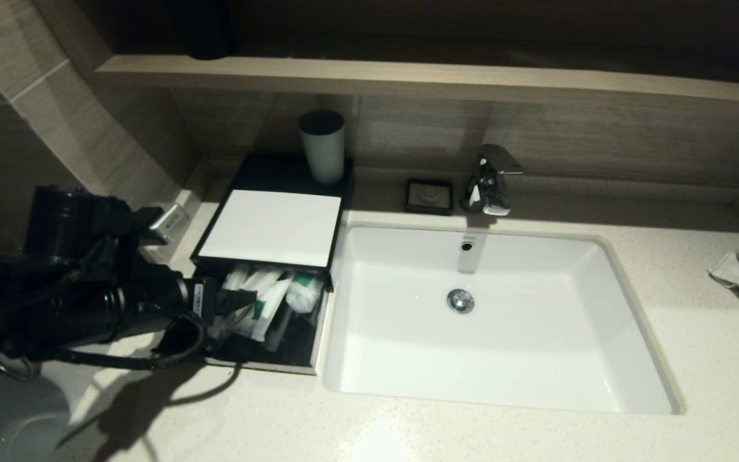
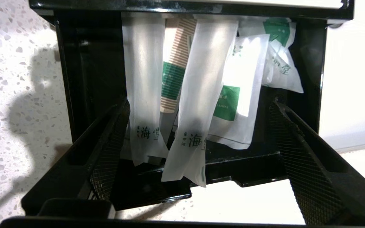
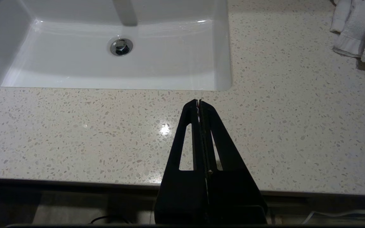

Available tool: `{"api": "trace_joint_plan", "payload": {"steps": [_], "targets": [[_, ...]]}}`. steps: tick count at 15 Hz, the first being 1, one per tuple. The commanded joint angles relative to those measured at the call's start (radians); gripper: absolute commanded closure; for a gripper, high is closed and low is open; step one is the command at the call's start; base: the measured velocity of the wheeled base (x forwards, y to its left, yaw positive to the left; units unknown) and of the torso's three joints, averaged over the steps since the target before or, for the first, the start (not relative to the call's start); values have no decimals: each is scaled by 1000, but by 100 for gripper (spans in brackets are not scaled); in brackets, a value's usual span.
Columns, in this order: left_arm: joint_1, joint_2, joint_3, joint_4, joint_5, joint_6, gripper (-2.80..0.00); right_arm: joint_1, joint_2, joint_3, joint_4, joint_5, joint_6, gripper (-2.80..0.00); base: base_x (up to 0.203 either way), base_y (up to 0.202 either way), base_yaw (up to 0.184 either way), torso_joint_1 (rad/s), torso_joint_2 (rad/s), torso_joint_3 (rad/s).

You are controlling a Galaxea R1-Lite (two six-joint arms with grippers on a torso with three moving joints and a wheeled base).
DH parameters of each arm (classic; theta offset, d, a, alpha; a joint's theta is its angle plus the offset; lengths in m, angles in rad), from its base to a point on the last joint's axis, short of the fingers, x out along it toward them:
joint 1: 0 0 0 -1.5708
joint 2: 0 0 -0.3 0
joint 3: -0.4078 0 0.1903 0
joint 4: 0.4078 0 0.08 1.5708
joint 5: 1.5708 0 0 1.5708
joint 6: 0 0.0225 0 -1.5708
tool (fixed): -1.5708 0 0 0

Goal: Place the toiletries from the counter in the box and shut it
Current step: Place the bathroom toiletry into the drawer

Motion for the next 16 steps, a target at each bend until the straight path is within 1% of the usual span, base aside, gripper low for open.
{"api": "trace_joint_plan", "payload": {"steps": [1, 5, 7, 8, 16], "targets": [[0, 26, 1, 1, -1, 14, -280, 0, 0, 0, 1, 0, 0, 0, 0, 0, 0, 0, 0, 0], [0, 44, 5, 2, -2, 77, -280, 0, 0, 0, 1, 0, 0, 0, 0, 0, 0, 0, 0, 0], [0, 42, 10, 4, -2, 85, -280, 0, 0, 0, 0, 0, 0, 0, 0, 0, 0, 0, 0, 0], [0, 36, 14, 4, -2, 86, 0, 0, 0, 0, -1, 0, 0, 0, 0, 0, 0, 0, 0, 0], [0, 30, 15, 4, -2, 85, 0, 0, 0, 0, -1, 0, 0, 0, 0, 0, 0, 0, 0, 0]]}}
